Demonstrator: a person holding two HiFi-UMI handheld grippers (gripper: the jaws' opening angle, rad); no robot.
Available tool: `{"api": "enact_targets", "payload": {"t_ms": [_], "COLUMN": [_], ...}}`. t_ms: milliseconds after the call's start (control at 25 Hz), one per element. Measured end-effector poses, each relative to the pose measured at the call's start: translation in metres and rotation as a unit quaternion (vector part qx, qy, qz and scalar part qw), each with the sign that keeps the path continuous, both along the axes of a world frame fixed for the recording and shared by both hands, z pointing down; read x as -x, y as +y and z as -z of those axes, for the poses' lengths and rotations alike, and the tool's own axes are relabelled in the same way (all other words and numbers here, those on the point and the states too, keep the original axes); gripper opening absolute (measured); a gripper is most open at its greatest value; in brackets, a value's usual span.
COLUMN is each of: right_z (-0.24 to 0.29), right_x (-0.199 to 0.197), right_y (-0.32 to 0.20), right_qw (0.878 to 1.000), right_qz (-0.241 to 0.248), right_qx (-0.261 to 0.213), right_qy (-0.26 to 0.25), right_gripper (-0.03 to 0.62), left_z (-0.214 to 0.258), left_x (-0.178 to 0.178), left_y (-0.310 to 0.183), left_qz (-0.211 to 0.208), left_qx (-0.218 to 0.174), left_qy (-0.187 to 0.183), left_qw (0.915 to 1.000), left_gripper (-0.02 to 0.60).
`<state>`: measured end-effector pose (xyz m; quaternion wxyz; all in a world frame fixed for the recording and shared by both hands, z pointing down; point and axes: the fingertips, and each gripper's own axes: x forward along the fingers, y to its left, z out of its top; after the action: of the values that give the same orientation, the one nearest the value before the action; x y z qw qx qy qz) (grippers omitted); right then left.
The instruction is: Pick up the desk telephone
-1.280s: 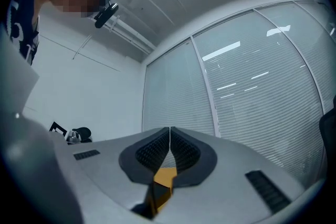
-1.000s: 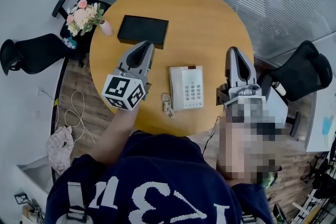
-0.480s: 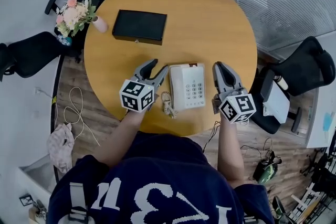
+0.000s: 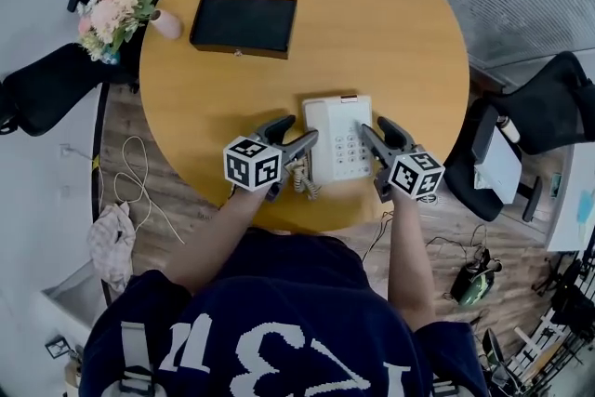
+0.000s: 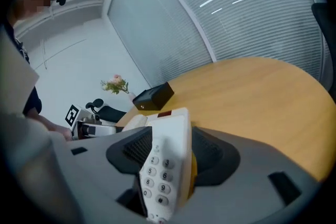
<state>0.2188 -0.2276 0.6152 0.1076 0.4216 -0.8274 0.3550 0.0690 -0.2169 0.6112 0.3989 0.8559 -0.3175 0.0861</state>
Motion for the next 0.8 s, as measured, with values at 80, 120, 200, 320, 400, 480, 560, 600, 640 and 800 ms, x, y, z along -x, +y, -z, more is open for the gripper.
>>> {"api": "enact_targets", "payload": {"t_ms": [80, 120, 200, 320, 400, 480, 560, 600, 640, 800], "right_z": [-0.010, -0.014, -0.018, -0.025, -0.031, -0.038, -0.042, -0.043, -0.043, -0.046], "right_x": [-0.005, -0.007, -0.010, -0.009, -0.006, -0.005, -0.004, -0.004, -0.002, 0.007], "right_y": [0.005, 0.007, 0.010, 0.016, 0.020, 0.024, 0.026, 0.027, 0.028, 0.031], "right_qw": [1.000, 1.000, 0.999, 0.998, 0.997, 0.996, 0.995, 0.994, 0.993, 0.991], "right_qz": [-0.001, -0.003, -0.001, 0.014, 0.027, 0.037, 0.042, 0.048, 0.056, 0.085], "right_qx": [0.009, 0.011, 0.017, 0.035, 0.049, 0.061, 0.071, 0.076, 0.080, 0.094], "right_qy": [-0.011, -0.019, -0.032, -0.043, -0.043, -0.046, -0.056, -0.061, -0.064, -0.047], "right_gripper": [0.221, 0.221, 0.221, 0.227, 0.233, 0.238, 0.239, 0.239, 0.239, 0.241], "left_z": [-0.006, -0.008, -0.009, -0.011, -0.017, -0.021, -0.020, -0.020, -0.020, -0.024], "left_x": [-0.003, -0.003, -0.003, -0.011, -0.016, -0.020, -0.025, -0.027, -0.029, -0.029], "left_y": [0.005, 0.006, 0.008, 0.018, 0.024, 0.027, 0.030, 0.032, 0.033, 0.032], "left_qz": [0.005, 0.015, 0.025, 0.006, 0.001, 0.002, -0.009, -0.018, -0.023, -0.027], "left_qx": [0.007, 0.017, 0.041, 0.065, 0.086, 0.103, 0.104, 0.102, 0.099, 0.104], "left_qy": [0.015, 0.029, 0.058, 0.076, 0.083, 0.094, 0.091, 0.085, 0.079, 0.074], "left_qw": [0.9999, 0.9993, 0.9972, 0.9950, 0.9928, 0.9902, 0.9904, 0.9910, 0.9916, 0.9914], "left_gripper": [0.293, 0.301, 0.304, 0.304, 0.305, 0.311, 0.311, 0.311, 0.313, 0.316]}}
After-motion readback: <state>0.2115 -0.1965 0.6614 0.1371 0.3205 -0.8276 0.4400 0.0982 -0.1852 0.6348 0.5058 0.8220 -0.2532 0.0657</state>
